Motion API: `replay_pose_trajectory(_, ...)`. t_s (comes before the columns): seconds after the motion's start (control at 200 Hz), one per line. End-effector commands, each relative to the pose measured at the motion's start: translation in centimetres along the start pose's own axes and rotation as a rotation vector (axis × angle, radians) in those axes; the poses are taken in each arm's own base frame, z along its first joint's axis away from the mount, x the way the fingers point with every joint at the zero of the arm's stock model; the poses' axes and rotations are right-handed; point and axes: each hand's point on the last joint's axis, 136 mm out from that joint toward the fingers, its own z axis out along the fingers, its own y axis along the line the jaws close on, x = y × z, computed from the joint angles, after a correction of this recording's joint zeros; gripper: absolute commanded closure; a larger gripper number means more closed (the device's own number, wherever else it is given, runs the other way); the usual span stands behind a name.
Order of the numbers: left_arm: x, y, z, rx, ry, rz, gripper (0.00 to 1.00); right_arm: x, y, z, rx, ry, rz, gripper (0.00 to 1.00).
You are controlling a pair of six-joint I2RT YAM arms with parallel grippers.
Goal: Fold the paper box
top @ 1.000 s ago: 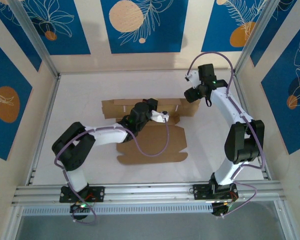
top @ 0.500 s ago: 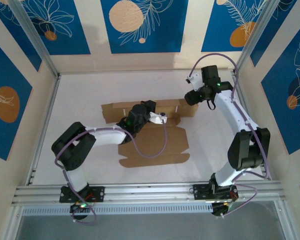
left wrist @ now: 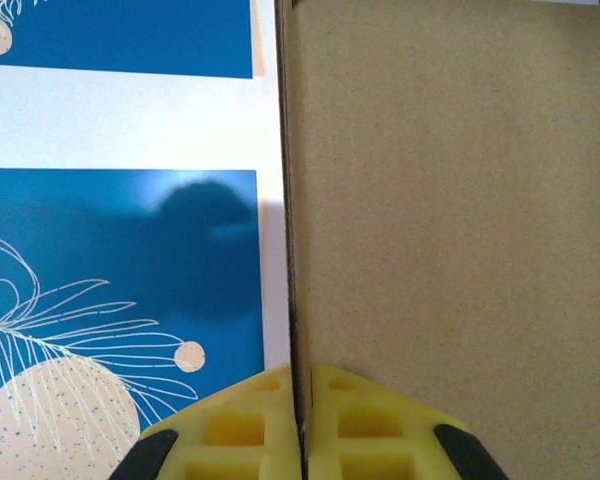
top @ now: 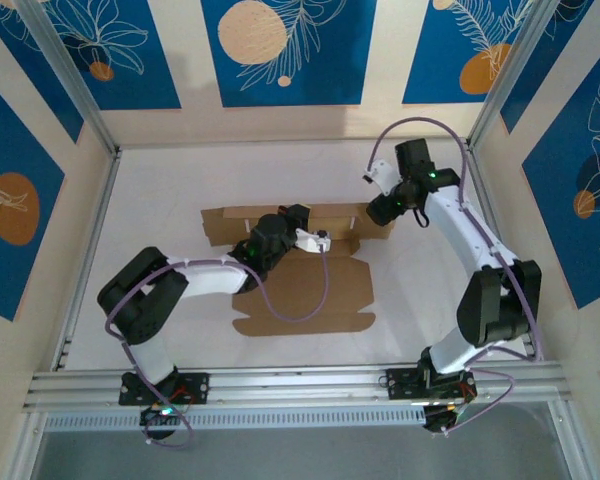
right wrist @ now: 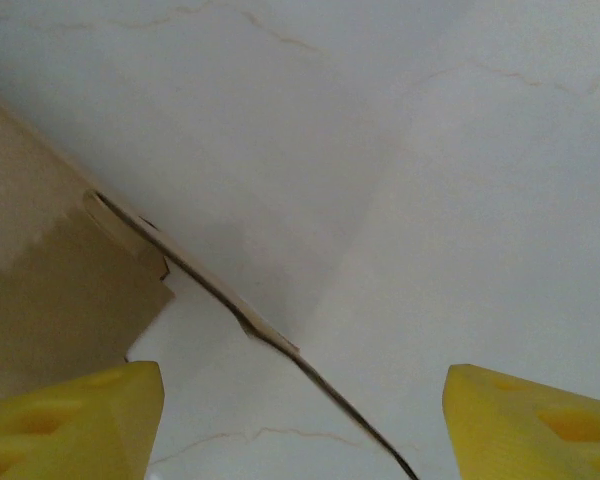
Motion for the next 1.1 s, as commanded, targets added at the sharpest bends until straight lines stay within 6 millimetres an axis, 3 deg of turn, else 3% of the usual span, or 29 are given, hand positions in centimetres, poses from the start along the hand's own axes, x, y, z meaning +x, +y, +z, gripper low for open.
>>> replay_pose_trajectory(0.0,-0.1,-0.3,-0.7,0.017,-0.03,0.016,1.0,0.9,1.0,0.9,-0.027,0.078,-0.054,0.25)
replay_pose_trajectory(0.175,-0.2,-0.7,-0.7,0.027,-0.033,0.025,1.0,1.5,1.7,1.6,-0.066,0.105,-0.017,0.32)
replay_pose_trajectory(0.38,0.2,-0.1,-0.1,-0.01,-0.005,0.033,1.0,1.2,2.0,0.7,-0.077,0.117,0.103,0.53)
replay_pose_trajectory(0.575,0.6,1.0,0.5,-0.064,0.03,0.033,1.0,0.5,4.1,-0.2,-0.187,0.14,0.3,0.61)
replay_pose_trajectory(0.805,0.6,1.9,0.8,-0.104,0.049,0.014,1.0,0.2,6.1,-0.7,-0.19,0.177,0.31,0.71)
replay_pose_trajectory(0.915,0.4,2.1,0.7,-0.1,0.043,-0.001,1.0,0.5,5.4,-0.2,-0.118,0.164,0.305,0.8)
replay_pose_trajectory(0.985,0.1,2.8,0.3,-0.106,0.033,-0.05,1.0,0.6,4.5,-0.1,-0.059,0.136,0.31,0.81)
replay_pose_trajectory(1.095,-0.1,4.0,-0.6,-0.063,0.031,-0.177,0.82,0.0,3.5,-0.4,0.001,0.075,0.329,0.81)
